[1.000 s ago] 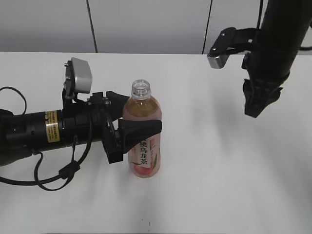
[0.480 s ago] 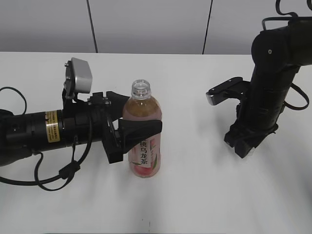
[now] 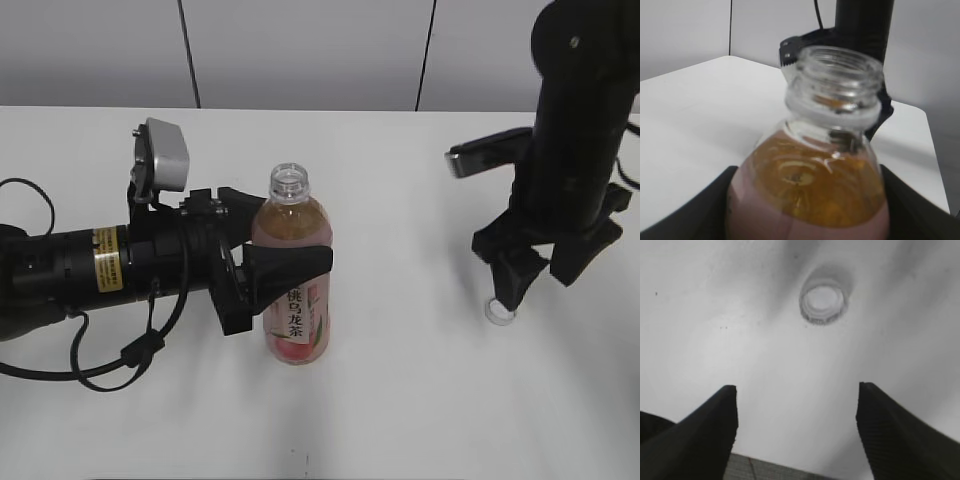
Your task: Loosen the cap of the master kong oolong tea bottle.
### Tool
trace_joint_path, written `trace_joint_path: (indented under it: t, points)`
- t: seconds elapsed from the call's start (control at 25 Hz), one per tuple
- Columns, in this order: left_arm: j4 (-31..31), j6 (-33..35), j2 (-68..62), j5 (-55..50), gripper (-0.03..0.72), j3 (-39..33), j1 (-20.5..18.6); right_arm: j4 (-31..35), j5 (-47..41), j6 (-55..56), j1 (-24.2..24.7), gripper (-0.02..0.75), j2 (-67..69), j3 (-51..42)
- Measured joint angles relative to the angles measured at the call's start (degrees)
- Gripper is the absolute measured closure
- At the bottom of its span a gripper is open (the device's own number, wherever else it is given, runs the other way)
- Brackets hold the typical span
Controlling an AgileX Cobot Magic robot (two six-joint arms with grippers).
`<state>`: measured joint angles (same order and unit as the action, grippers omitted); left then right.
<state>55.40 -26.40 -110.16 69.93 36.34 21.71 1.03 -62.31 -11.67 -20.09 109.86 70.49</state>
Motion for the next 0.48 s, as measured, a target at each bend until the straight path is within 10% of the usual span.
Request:
trace_joint_path:
  t: [0.48]
  points:
    - [-0.3, 0.0, 0.0, -0.3, 0.157, 0.0, 0.0, 0.4, -7.0, 7.9, 0.0, 0.204, -33.6, 2.5]
